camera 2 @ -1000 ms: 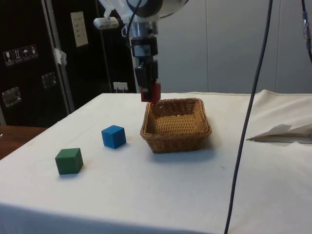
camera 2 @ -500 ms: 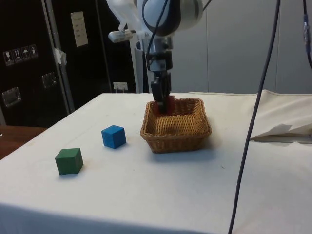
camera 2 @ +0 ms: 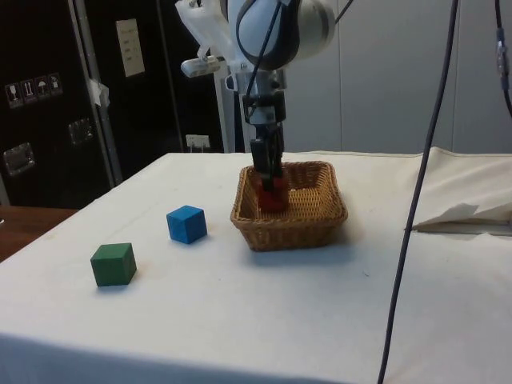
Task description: Pick up exactly two blocks and place them into the basket.
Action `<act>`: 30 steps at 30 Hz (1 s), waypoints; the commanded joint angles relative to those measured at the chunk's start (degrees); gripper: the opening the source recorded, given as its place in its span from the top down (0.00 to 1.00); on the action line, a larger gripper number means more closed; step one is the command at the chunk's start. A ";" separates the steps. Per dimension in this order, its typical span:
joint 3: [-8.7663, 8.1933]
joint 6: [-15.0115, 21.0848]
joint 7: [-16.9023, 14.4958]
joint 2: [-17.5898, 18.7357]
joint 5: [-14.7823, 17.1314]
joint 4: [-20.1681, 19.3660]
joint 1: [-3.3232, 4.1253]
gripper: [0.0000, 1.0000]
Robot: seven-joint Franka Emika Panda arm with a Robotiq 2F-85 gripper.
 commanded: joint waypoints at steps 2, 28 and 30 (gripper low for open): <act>0.06 0.34 -0.11 -0.46 0.23 -0.40 0.00 0.45; 0.11 -5.21 4.53 -4.53 -3.09 2.98 0.40 0.00; 0.17 -6.30 6.65 -4.58 -4.53 4.01 0.92 0.00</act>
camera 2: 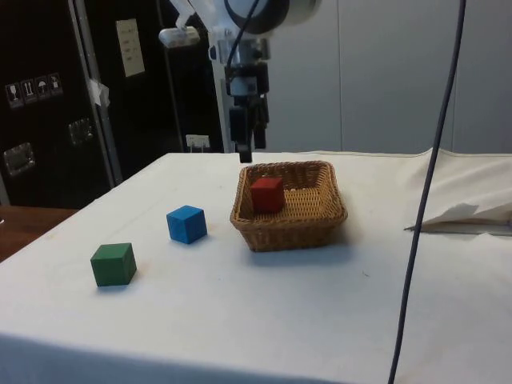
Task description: Pick up exactly two blocks and place them into the basket.
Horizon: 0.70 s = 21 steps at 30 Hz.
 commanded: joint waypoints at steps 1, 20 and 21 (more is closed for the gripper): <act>-0.11 -0.80 1.26 0.29 -0.97 0.86 0.34 0.00; 3.27 -5.44 5.04 4.41 -0.23 9.74 0.80 0.00; 3.27 -4.98 4.87 4.24 -0.40 9.51 0.63 0.00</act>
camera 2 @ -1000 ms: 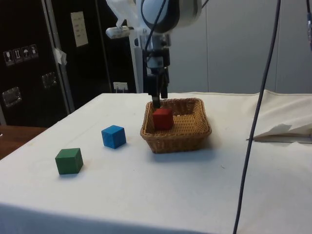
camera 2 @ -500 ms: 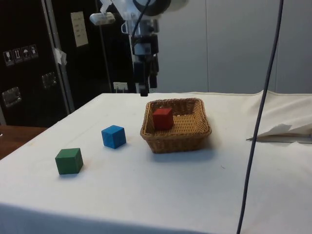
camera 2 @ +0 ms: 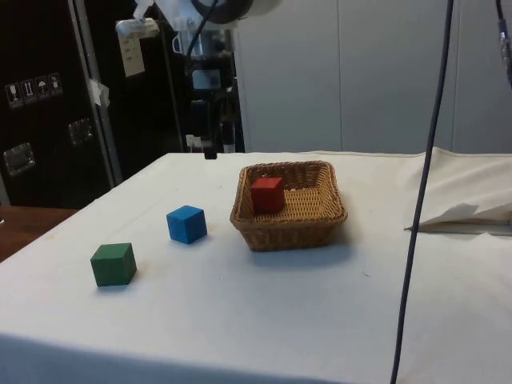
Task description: Pick up exactly two blocks and place them into the basket.
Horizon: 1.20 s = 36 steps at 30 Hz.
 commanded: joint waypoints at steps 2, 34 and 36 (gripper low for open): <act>0.57 -1.09 0.80 1.15 0.23 1.89 0.17 0.00; 3.27 -1.38 4.93 13.01 5.50 11.46 -0.40 0.00; 3.27 -1.43 5.16 13.12 6.13 11.46 -0.40 0.00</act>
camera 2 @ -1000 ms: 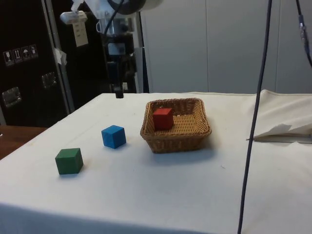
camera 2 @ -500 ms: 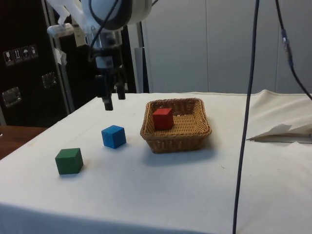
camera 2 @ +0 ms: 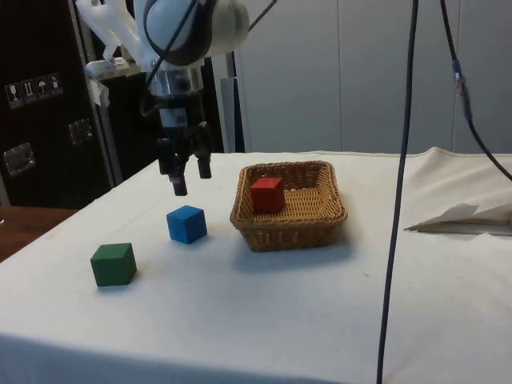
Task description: Pick up exactly two blocks and place them into the basket.
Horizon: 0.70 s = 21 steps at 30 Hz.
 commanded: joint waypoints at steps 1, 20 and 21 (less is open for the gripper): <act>0.23 0.23 0.29 0.17 1.03 0.00 -0.23 0.00; 2.01 1.55 2.81 5.33 3.09 4.98 0.06 0.00; 2.06 1.78 2.81 5.73 3.04 5.16 0.06 0.00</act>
